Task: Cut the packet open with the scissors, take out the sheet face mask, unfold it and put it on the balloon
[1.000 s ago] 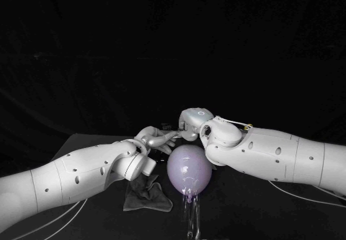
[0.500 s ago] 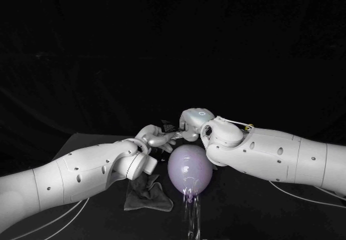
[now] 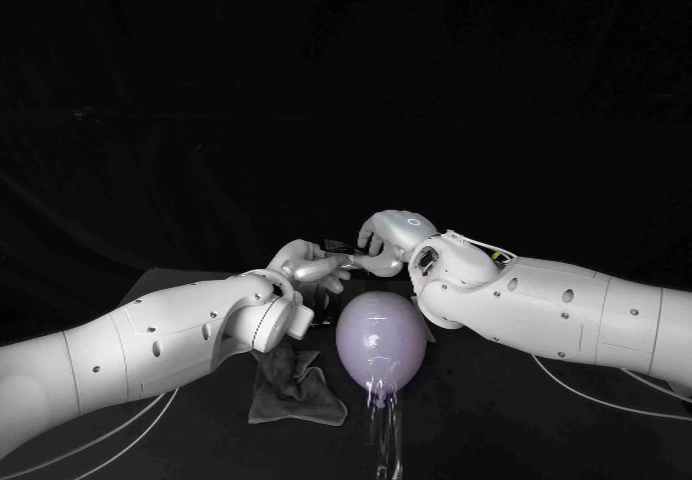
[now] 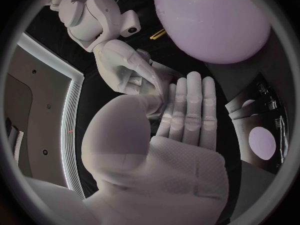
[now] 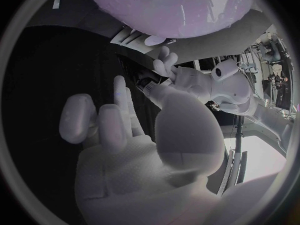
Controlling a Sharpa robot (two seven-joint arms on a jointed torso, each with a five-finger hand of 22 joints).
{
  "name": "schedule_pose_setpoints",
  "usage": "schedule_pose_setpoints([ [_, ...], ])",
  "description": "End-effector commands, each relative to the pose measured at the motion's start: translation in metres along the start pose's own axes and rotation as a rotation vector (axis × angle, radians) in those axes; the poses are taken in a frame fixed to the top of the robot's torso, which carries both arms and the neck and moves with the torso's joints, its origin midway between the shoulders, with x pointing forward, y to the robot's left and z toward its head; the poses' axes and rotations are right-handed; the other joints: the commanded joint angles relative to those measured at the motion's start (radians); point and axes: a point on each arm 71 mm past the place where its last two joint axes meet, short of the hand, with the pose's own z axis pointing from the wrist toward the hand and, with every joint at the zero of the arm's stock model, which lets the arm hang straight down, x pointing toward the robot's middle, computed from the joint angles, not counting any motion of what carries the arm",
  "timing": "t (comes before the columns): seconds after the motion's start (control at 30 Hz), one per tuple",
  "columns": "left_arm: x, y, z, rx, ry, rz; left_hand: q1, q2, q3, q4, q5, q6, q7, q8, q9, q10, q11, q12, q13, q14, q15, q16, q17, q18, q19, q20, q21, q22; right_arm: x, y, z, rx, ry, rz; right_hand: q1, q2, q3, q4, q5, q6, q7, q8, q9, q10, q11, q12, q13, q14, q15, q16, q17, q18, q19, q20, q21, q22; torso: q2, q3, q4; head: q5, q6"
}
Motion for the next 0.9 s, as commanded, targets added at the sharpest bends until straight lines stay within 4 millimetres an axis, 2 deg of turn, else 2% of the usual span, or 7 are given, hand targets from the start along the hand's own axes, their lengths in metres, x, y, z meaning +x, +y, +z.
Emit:
schedule_pose_setpoints([
  [0.03, -0.003, -0.006, 0.003, 0.002, 0.019, 0.001, -0.022, -0.001, 0.028, -0.021, -0.002, 0.012, -0.005, 0.009, 0.003, 0.034, -0.021, -0.005, 0.002, 0.009, -0.003, 0.007, 0.004, 0.011, -0.009, -0.002, 0.008, 0.003, -0.009, 0.001, -0.002, -0.075, -0.106, 0.093, 0.011, -0.01, -0.005, -0.002, -0.002, -0.006, 0.0, -0.007, -0.004, -0.001, 0.002, -0.001, 0.003, 0.0, 0.005, -0.002, 0.003, 0.009, -0.002, 0.004, -0.002, 0.144, 0.0, 0.0014, 0.0005, 0.003, 0.002],
  [0.47, -0.011, -0.016, 0.017, -0.037, 0.011, 0.031, -0.091, -0.004, 0.051, -0.053, -0.001, 0.036, -0.02, 0.026, 0.01, 0.069, -0.035, -0.008, 0.004, 0.033, -0.016, 0.017, 0.016, 0.014, -0.003, -0.003, 0.025, 0.009, -0.024, -0.001, -0.024, -0.224, -0.154, 0.171, 0.022, -0.02, -0.036, -0.003, 0.011, 0.006, -0.002, -0.031, -0.02, 0.015, -0.001, 0.027, 0.026, -0.015, 0.005, -0.009, -0.014, 0.021, -0.022, 0.016, -0.042, 0.135, 0.001, 0.0008, -0.001, 0.015, 0.009],
  [0.7, -0.014, -0.016, 0.021, -0.058, 0.002, 0.038, -0.113, -0.003, 0.067, -0.078, 0.003, 0.045, -0.026, 0.031, 0.011, 0.083, -0.04, -0.011, 0.004, 0.044, -0.021, 0.018, 0.021, 0.015, 0.003, -0.008, 0.035, 0.013, -0.034, 0.002, -0.04, -0.332, -0.203, 0.177, 0.1, 0.012, -0.028, -0.049, 0.017, 0.074, -0.036, -0.026, -0.027, 0.103, -0.039, 0.15, 0.118, 0.004, -0.028, 0.017, 0.038, 0.012, 0.012, -0.002, 0.02, 0.156, 0.0, 0.0009, -0.0001, 0.022, 0.01],
  [0.73, -0.015, -0.016, 0.022, -0.061, 0.002, 0.039, -0.113, -0.003, 0.067, -0.078, 0.003, 0.045, -0.026, 0.031, 0.011, 0.083, -0.04, -0.011, 0.004, 0.044, -0.021, 0.018, 0.021, 0.015, 0.003, -0.008, 0.035, 0.013, -0.036, 0.003, -0.043, -0.352, -0.218, 0.175, 0.136, 0.032, -0.015, -0.073, 0.014, 0.104, -0.049, -0.019, -0.029, 0.125, -0.049, 0.214, 0.173, 0.036, -0.041, 0.057, 0.132, 0.001, 0.041, -0.013, 0.075, 0.172, 0.0, 0.0013, 0.0001, 0.023, 0.01],
  [0.8, -0.015, -0.016, 0.023, -0.067, 0.002, 0.041, -0.121, -0.002, 0.072, -0.085, 0.004, 0.048, -0.027, 0.032, 0.011, 0.087, -0.041, -0.012, 0.004, 0.047, -0.022, 0.018, 0.022, 0.015, 0.005, -0.009, 0.038, 0.014, -0.039, 0.005, -0.048, -0.383, -0.238, 0.168, 0.15, 0.049, -0.006, -0.086, 0.017, 0.122, -0.057, -0.021, -0.035, 0.133, -0.055, 0.358, 0.311, 0.061, -0.047, 0.09, 0.211, -0.008, 0.064, -0.022, 0.118, 0.184, 0.0, 0.0017, 0.0001, 0.024, 0.009],
  [0.87, -0.016, -0.015, 0.024, -0.072, 0.0, 0.042, -0.124, -0.002, 0.074, -0.088, 0.005, 0.049, -0.027, 0.033, 0.011, 0.089, -0.042, -0.012, 0.004, 0.049, -0.023, 0.018, 0.023, 0.015, 0.005, -0.01, 0.04, 0.015, -0.04, 0.007, -0.053, -0.409, -0.244, 0.152, 0.16, 0.072, 0.004, -0.102, 0.038, 0.147, -0.069, -0.019, -0.038, 0.188, -0.06, 0.852, 0.782, 0.106, -0.052, 0.161, 0.401, -0.022, 0.098, -0.031, 0.186, 0.202, 0.001, 0.0019, 0.0008, 0.024, 0.009],
  [0.9, -0.016, -0.015, 0.025, -0.075, 0.0, 0.043, -0.126, -0.002, 0.075, -0.09, 0.005, 0.049, -0.027, 0.033, 0.011, 0.09, -0.042, -0.013, 0.004, 0.049, -0.023, 0.018, 0.023, 0.015, 0.005, -0.01, 0.04, 0.015, -0.04, 0.008, -0.055, -0.416, -0.237, 0.141, 0.159, 0.09, 0.019, -0.117, 0.039, 0.157, -0.064, -0.02, -0.04, 0.198, -0.052, 1.119, 1.044, 0.123, -0.045, 0.191, 0.492, -0.027, 0.111, -0.035, 0.215, 0.209, 0.001, 0.0019, 0.0004, 0.025, 0.008],
])
